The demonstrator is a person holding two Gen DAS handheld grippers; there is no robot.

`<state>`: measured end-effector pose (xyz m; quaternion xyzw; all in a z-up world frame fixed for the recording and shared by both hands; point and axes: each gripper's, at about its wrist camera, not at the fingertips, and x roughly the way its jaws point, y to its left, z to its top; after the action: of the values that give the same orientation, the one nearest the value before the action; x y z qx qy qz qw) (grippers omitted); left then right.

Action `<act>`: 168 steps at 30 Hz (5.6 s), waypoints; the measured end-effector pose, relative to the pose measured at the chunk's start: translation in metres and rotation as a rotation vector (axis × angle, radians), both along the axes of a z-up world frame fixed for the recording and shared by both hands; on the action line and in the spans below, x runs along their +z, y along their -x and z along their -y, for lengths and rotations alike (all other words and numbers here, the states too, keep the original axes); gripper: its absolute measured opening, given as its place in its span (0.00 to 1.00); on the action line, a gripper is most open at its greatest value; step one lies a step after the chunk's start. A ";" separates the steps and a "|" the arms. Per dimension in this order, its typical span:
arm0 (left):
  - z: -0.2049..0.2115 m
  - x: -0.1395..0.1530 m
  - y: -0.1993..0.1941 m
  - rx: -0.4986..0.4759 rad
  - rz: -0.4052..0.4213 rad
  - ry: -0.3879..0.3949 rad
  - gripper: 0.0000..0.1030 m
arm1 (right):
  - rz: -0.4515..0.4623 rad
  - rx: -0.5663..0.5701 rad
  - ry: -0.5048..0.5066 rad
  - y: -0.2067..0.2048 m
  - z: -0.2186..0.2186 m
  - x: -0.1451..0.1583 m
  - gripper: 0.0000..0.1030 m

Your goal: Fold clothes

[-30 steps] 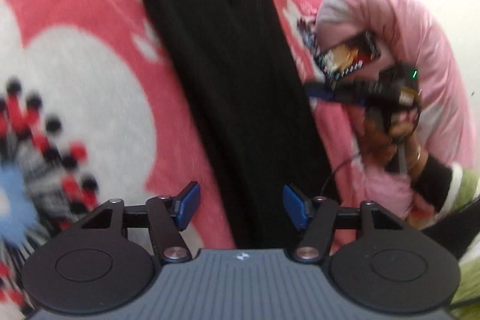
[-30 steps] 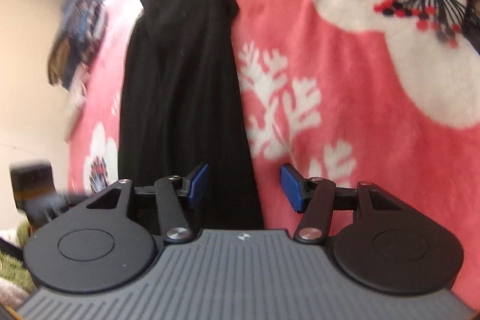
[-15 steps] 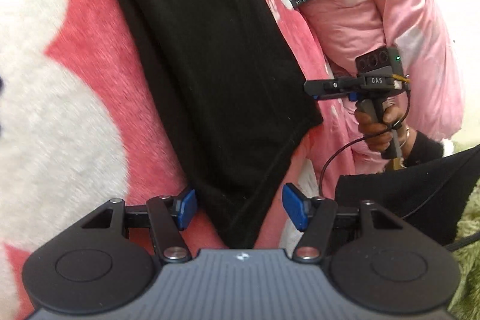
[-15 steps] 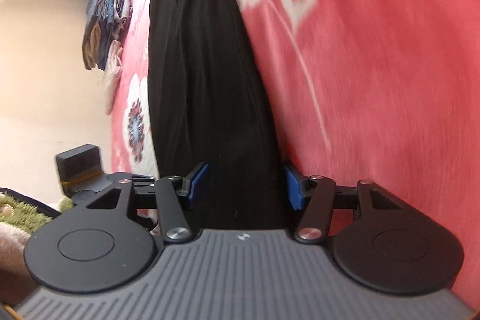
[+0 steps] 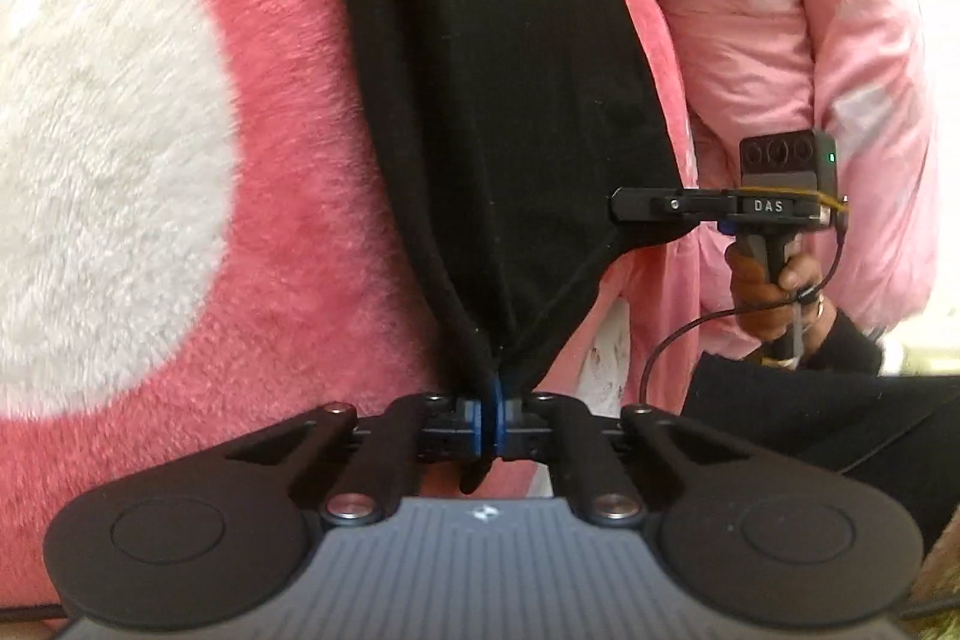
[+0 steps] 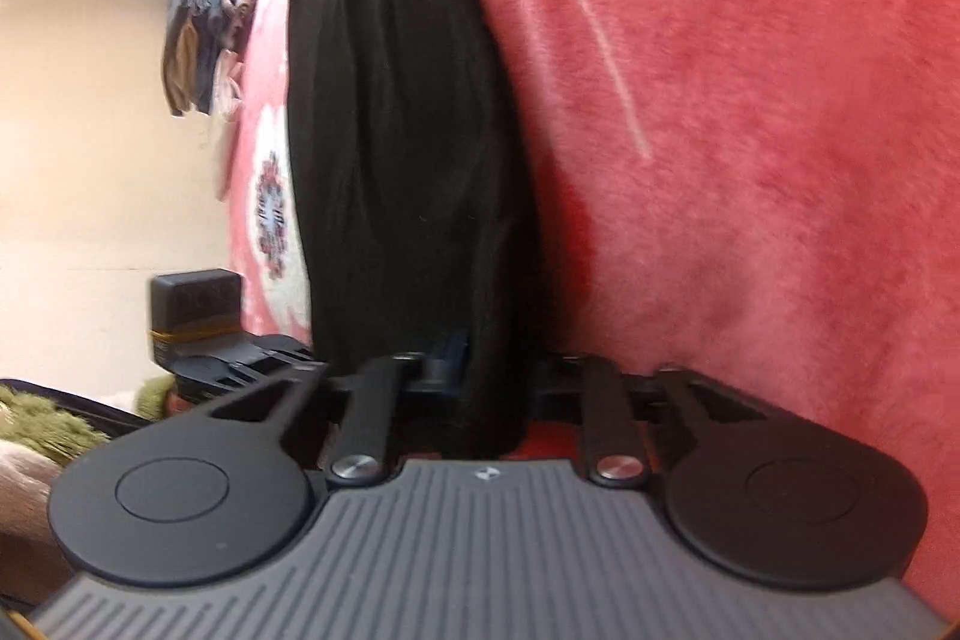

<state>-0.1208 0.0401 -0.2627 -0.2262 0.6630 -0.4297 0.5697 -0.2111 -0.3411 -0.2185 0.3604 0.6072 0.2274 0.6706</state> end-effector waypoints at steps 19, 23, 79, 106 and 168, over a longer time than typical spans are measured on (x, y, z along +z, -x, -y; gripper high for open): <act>-0.083 0.476 -0.173 0.571 0.991 0.341 0.04 | 1.168 -0.084 -0.183 -0.236 -0.075 0.423 0.06; -0.075 0.463 -0.136 0.514 1.001 0.331 0.04 | 1.204 -0.057 -0.220 -0.206 -0.071 0.428 0.06; -0.032 0.103 -0.038 -0.200 0.635 -0.298 0.43 | 0.607 0.466 0.620 -0.034 -0.108 0.122 0.26; -0.064 0.045 -0.247 0.655 0.708 -0.472 0.44 | 0.479 0.001 0.353 -0.394 -0.135 0.043 0.33; -0.062 0.038 -0.312 0.812 0.827 -0.699 0.47 | 0.557 0.363 0.463 -0.392 -0.120 0.038 0.16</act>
<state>0.1910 0.1026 -0.2248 -0.0769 0.3529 0.0071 0.9325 0.1812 -0.2212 -0.1803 0.0115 0.4912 0.2885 0.8218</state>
